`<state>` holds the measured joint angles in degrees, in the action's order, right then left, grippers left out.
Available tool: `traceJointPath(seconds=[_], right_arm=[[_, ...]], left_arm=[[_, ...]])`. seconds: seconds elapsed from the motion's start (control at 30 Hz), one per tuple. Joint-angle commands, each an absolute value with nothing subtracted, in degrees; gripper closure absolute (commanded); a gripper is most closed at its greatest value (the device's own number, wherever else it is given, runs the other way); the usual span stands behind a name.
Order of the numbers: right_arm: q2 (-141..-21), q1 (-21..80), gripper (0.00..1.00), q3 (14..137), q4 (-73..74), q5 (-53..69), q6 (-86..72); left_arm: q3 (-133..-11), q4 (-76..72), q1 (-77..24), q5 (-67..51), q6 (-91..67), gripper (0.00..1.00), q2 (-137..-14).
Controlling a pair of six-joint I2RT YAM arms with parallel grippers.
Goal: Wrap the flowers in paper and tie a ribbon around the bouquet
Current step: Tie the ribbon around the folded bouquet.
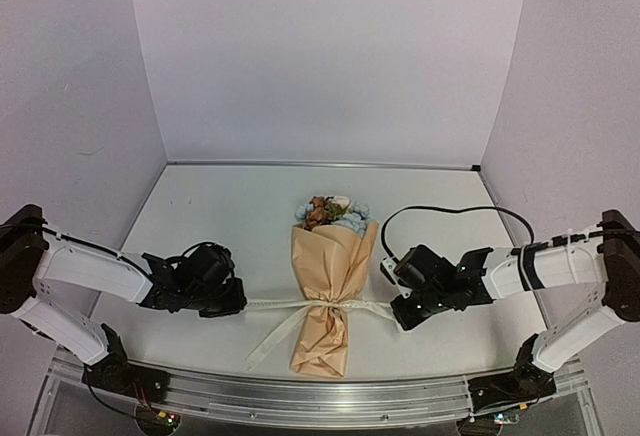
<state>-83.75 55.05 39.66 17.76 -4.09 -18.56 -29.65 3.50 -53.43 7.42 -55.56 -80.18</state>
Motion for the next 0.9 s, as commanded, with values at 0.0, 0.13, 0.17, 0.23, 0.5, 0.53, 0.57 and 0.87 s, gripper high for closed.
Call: traceJointPath(seconds=[0.0,0.13,0.17,0.23,0.5,0.53,0.57,0.87], right_arm=[[-81.0,54.7,1.0,38.0,22.3,-10.6,-21.3],[-79.7,54.7,1.0,37.6,23.5,-12.5,-21.4],[-79.3,54.7,1.0,37.5,23.8,-13.0,-21.5],[-78.7,54.7,1.0,37.2,24.7,-13.7,-21.6],[-77.6,54.7,1.0,35.9,25.5,-13.5,-22.7],[-78.0,54.7,1.0,36.2,25.6,-12.5,-22.6],[-78.5,54.7,1.0,36.8,26.1,-11.0,-22.6],[-76.1,55.5,0.46,43.1,33.1,-7.1,-18.8]], left_arm=[[-28.4,6.2,-52.1,9.2,-55.9,1.0,-79.3],[-28.5,6.2,-52.0,9.2,-56.1,1.0,-79.4],[-28.4,6.2,-52.1,9.1,-56.2,1.0,-79.3],[-28.3,6.1,-52.0,9.0,-56.2,1.0,-79.1],[-28.2,5.2,-52.0,8.1,-55.2,1.0,-78.3],[-28.1,3.9,-51.9,7.2,-54.6,1.0,-78.2],[-28.5,3.6,-51.9,6.7,-54.0,1.0,-78.5],[-31.8,3.7,-52.0,4.6,-50.0,1.0,-79.7]])
